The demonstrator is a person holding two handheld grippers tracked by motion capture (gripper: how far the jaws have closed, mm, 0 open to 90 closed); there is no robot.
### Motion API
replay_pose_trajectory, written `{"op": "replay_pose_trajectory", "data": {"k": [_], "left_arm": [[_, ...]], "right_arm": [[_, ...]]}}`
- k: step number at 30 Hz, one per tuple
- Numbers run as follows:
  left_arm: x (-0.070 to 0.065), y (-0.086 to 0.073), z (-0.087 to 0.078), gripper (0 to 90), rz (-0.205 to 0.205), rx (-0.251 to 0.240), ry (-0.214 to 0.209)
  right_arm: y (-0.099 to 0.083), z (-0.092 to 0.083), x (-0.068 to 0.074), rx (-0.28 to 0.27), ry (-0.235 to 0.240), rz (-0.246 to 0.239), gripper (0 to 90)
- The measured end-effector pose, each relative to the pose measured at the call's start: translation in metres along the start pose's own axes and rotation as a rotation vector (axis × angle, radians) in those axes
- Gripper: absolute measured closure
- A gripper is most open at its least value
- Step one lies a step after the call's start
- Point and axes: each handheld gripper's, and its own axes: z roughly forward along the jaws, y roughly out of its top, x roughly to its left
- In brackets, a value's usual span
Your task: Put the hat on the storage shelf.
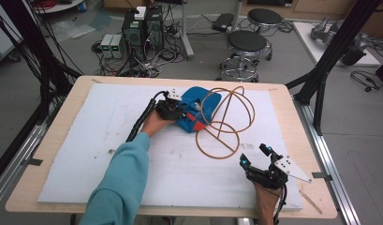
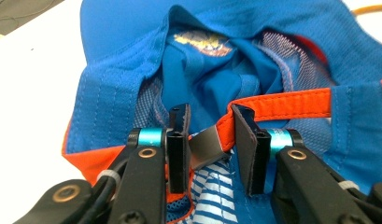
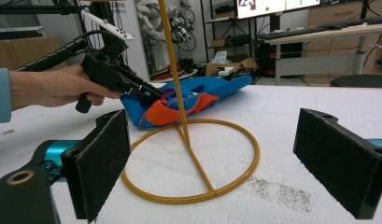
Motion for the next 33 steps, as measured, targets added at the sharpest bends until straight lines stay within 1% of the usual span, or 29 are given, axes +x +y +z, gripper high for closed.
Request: {"op": "replay_pose_trajectory", "data": {"k": [1,2,3,5,10,12,16,18,20,23,25,26,28,30,33], "left_arm": [[-0.001,0.001,-0.001,69.2,-0.004,-0.006,-0.002],[-0.002,0.002,-0.003,69.2,0.001,-0.009,-0.007],[-0.003,0.003,-0.004,69.3,0.004,-0.010,-0.001],[-0.004,0.005,-0.007,69.3,0.002,-0.018,-0.002],[-0.007,0.010,-0.016,69.4,-0.007,-0.063,-0.009],[-0.008,0.012,-0.022,69.5,0.000,-0.076,-0.009],[-0.008,0.012,-0.035,69.5,-0.015,-0.101,-0.019],[-0.008,0.011,-0.042,69.5,-0.009,-0.111,-0.017],[-0.006,0.010,-0.051,69.5,-0.023,-0.132,-0.015],[-0.004,0.009,-0.064,69.6,-0.031,-0.157,-0.024],[-0.003,0.009,-0.075,69.6,-0.038,-0.178,-0.021],[-0.003,0.009,-0.078,69.6,-0.044,-0.188,-0.022],[-0.002,0.008,-0.090,69.6,-0.038,-0.197,-0.016],[-0.001,0.007,-0.100,69.6,-0.034,-0.196,-0.011],[-0.001,0.005,-0.116,69.6,-0.033,-0.222,-0.003]], "right_arm": [[0.000,0.000,0.000,-0.001,0.000,0.001,10.0],[0.000,0.000,0.000,-0.001,0.000,0.001,10.0],[0.000,0.000,0.000,-0.001,0.001,0.001,10.0],[0.000,0.000,0.000,-0.002,0.001,0.000,10.0],[0.000,0.000,0.000,-0.004,0.002,0.002,10.0],[0.000,0.000,0.000,-0.004,0.000,0.002,10.0],[0.000,0.000,0.000,-0.004,0.003,0.002,10.0],[0.000,0.000,0.000,-0.005,0.003,0.003,10.0],[0.000,0.000,0.000,-0.005,0.004,-0.003,10.0],[0.000,0.000,0.000,-0.005,0.001,-0.008,10.0],[0.000,0.000,0.000,-0.005,0.000,-0.011,10.0],[0.000,0.000,0.001,-0.003,0.002,-0.005,10.0],[0.000,0.000,0.001,-0.003,0.000,-0.010,10.0],[0.000,0.000,0.001,-0.006,0.002,-0.014,10.0],[0.000,0.000,0.001,-0.005,0.001,-0.014,10.0]]}}
